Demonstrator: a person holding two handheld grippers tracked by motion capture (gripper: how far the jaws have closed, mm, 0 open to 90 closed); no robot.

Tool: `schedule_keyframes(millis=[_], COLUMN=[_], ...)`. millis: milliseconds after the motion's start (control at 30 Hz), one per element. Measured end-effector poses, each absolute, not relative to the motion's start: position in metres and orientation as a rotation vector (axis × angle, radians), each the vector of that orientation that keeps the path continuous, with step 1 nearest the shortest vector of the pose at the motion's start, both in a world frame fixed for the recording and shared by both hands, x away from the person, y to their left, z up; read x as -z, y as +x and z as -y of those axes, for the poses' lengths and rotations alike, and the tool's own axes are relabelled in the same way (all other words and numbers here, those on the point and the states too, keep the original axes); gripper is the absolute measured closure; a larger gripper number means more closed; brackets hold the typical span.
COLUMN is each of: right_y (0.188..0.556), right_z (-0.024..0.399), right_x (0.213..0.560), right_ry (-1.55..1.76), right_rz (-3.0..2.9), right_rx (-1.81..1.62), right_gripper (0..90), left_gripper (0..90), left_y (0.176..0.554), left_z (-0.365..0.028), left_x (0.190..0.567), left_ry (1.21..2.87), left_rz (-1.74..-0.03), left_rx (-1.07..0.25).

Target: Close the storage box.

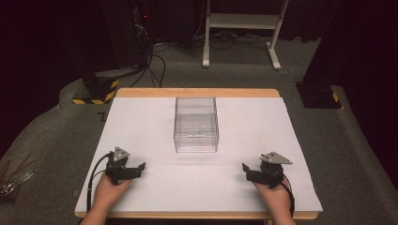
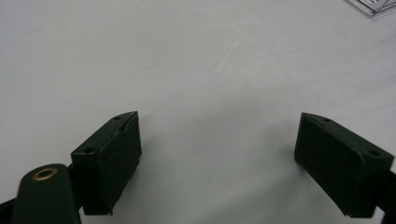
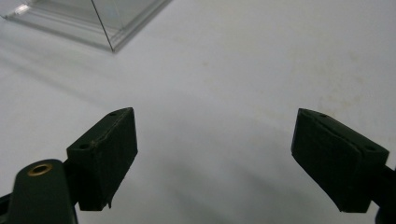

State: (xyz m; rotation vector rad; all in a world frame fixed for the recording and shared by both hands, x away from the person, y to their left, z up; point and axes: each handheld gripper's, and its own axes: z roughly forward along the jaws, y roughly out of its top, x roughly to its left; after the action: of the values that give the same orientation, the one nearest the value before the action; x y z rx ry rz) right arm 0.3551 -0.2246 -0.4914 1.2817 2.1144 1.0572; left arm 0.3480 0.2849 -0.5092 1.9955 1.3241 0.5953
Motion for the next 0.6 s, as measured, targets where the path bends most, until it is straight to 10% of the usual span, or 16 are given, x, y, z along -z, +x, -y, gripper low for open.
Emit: schedule_keyframes(millis=[600], right_y=[0.367], right_z=[0.212], right_x=[0.504], right_ry=[1.302], right_rz=[-2.231], right_rx=[-0.908], right_gripper=[14.0], left_gripper=[14.8], left_y=[0.348], left_z=[-0.285], left_x=[0.509], left_ry=[1.995], left_rz=[-1.326], left_rx=[-0.591])
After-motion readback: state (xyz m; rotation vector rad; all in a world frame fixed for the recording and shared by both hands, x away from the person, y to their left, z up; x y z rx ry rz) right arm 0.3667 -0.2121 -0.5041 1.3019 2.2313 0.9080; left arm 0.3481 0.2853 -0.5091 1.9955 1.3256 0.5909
